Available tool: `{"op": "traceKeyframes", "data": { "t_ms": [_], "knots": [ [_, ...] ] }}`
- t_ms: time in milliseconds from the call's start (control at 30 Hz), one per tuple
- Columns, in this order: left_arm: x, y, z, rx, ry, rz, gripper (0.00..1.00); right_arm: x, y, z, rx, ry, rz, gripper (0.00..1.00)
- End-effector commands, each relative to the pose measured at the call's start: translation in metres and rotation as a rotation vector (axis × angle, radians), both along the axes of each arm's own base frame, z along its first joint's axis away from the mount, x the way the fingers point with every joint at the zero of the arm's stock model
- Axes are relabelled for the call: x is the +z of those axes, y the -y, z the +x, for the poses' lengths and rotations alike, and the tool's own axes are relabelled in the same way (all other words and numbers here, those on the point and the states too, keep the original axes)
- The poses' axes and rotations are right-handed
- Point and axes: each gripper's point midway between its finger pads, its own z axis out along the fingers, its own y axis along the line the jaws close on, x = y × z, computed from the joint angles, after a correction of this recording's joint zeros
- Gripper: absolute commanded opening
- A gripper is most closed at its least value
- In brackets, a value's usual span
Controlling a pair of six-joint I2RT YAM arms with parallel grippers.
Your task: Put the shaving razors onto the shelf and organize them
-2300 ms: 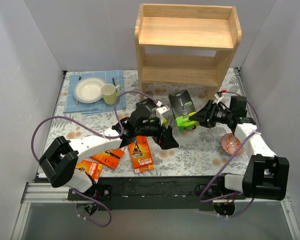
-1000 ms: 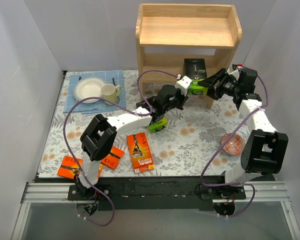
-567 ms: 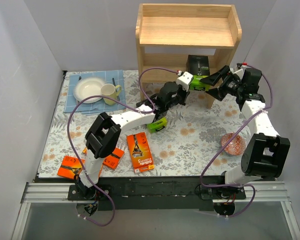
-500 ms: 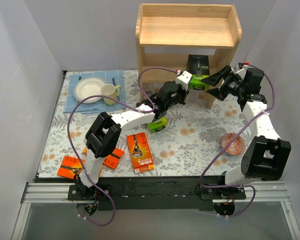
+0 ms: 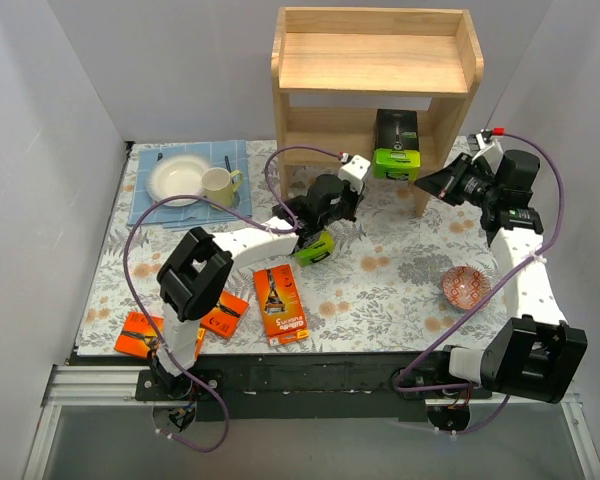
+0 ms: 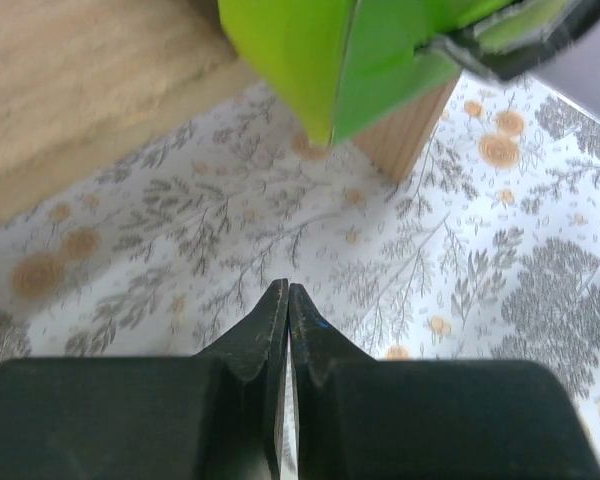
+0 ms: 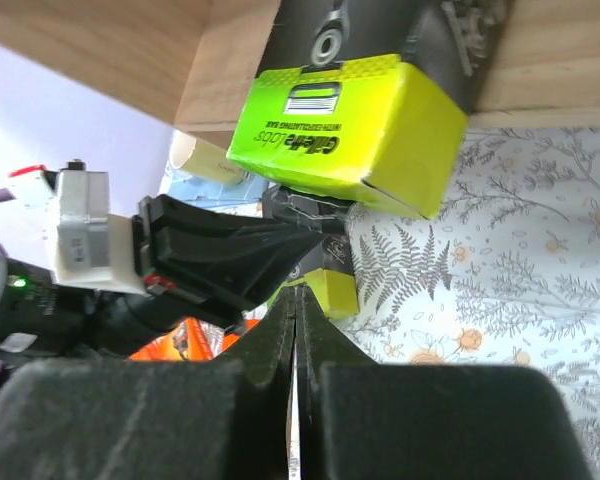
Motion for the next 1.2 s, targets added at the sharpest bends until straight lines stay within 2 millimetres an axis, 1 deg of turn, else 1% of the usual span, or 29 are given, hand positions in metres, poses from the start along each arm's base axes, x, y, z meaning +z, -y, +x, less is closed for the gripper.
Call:
{"op": "traceKeyframes", "data": {
  "t_ms": [0,67,100,133,200,233,267,300,333,400,533,567,800,933,967,1067,1100,1133,1167],
  "knots": [
    [0.055,-0.025,-0.015,0.025,0.055,-0.062,0.0,0.009,-0.007,0.011,0.029,0.154,-0.095,0.01],
    [0.058,-0.029,-0.017,0.028,0.063,-0.058,0.0,0.006,-0.01,0.017,0.019,0.138,-0.089,0.01],
    [0.056,-0.03,-0.016,0.037,0.065,-0.054,0.0,0.012,-0.013,0.022,0.018,0.165,-0.095,0.01],
    [0.058,-0.03,-0.015,0.04,0.069,-0.056,0.0,0.009,-0.012,0.027,0.002,0.16,-0.093,0.01],
    [0.058,-0.027,-0.011,0.04,0.08,-0.054,0.0,0.015,-0.014,0.033,-0.003,0.181,-0.094,0.01],
    [0.064,-0.025,-0.009,0.04,0.09,-0.064,0.0,0.011,-0.011,0.041,-0.026,0.167,-0.101,0.01],
    [0.065,-0.023,-0.007,0.041,0.097,-0.064,0.0,0.01,-0.011,0.044,-0.033,0.164,-0.105,0.01],
    [0.061,-0.02,-0.005,0.04,0.095,-0.059,0.0,0.01,-0.011,0.048,-0.038,0.163,-0.109,0.01],
    [0.066,-0.018,-0.002,0.044,0.104,-0.069,0.0,0.01,-0.009,0.054,-0.046,0.163,-0.114,0.01],
    [0.066,-0.015,0.001,0.045,0.11,-0.071,0.0,0.01,-0.01,0.058,-0.045,0.164,-0.113,0.01],
    [0.066,-0.014,0.005,0.052,0.117,-0.073,0.0,0.009,-0.005,0.07,-0.08,0.169,-0.131,0.01],
    [0.067,-0.014,0.005,0.054,0.117,-0.073,0.0,0.012,-0.005,0.071,-0.082,0.179,-0.133,0.01],
    [0.059,-0.018,0.003,0.062,0.1,-0.065,0.0,0.004,-0.006,0.075,-0.089,0.165,-0.108,0.01],
    [0.056,-0.022,-0.001,0.065,0.083,-0.059,0.0,0.004,-0.006,0.08,-0.117,0.165,-0.066,0.01],
    [0.058,-0.023,-0.003,0.067,0.074,-0.067,0.0,0.005,-0.006,0.081,-0.12,0.166,-0.055,0.01],
    [0.052,-0.026,-0.011,0.052,0.042,-0.061,0.0,0.005,-0.006,0.082,-0.135,0.164,-0.048,0.01],
    [0.057,-0.028,-0.014,0.048,0.043,-0.065,0.0,0.005,-0.005,0.081,-0.141,0.167,-0.052,0.01],
    [0.051,-0.03,-0.018,0.046,0.032,-0.055,0.0,0.003,-0.002,0.082,-0.156,0.162,-0.059,0.02],
    [0.05,-0.032,-0.02,0.046,0.029,-0.051,0.0,0.0,-0.002,0.082,-0.159,0.159,-0.06,0.06]
  ]
}}
